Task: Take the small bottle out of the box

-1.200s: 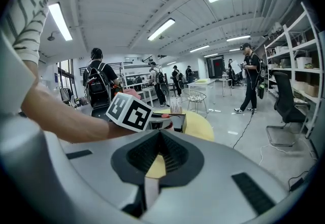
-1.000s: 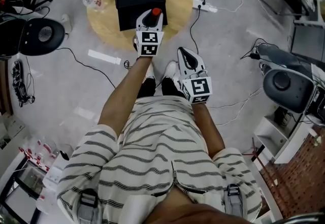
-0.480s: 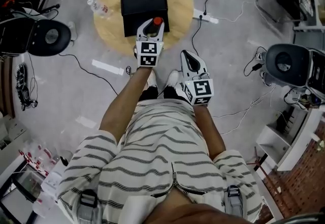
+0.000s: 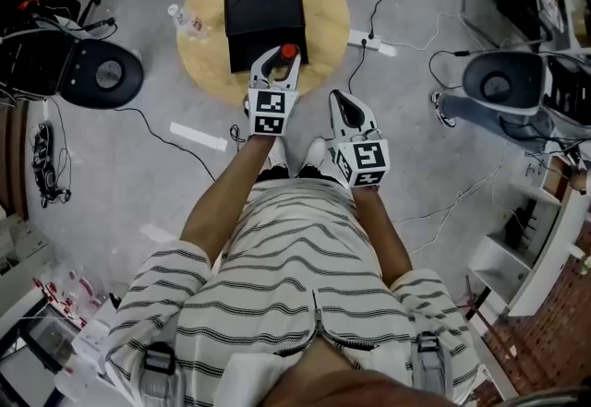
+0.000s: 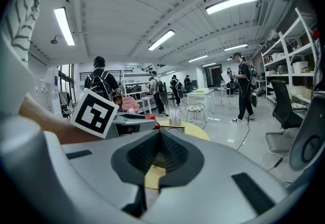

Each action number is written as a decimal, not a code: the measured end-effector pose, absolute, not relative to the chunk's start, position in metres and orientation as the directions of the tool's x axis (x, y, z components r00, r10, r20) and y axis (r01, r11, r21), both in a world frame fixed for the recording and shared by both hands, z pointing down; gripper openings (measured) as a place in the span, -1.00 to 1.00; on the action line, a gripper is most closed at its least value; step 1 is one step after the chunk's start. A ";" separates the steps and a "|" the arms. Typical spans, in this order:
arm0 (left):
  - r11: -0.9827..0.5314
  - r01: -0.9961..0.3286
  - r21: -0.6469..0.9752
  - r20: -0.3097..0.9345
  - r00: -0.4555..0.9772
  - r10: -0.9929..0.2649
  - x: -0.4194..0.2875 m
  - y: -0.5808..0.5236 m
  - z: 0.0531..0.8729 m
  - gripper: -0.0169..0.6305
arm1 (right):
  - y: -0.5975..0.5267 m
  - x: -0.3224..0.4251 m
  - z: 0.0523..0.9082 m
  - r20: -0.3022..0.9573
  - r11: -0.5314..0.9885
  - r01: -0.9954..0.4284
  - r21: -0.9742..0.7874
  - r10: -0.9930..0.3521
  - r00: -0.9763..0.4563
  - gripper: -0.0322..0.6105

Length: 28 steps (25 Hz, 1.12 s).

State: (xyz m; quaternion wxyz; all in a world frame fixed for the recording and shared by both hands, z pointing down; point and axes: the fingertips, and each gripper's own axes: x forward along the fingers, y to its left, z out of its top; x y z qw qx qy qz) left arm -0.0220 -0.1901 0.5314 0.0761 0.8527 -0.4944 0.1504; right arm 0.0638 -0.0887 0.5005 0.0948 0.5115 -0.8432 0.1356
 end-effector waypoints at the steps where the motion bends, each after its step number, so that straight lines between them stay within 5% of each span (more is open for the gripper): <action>1: -0.502 -0.864 -0.023 0.328 0.468 -0.820 -0.023 -0.188 0.529 -0.50 | -0.088 0.063 0.499 0.295 0.440 -0.888 -0.131 -0.838 -0.459 -0.85; 28: -0.528 -0.848 -0.040 0.266 0.500 -0.824 -0.030 -0.147 0.490 -0.50 | -0.103 0.061 0.475 0.232 0.455 -0.884 -0.108 -0.853 -0.467 -0.85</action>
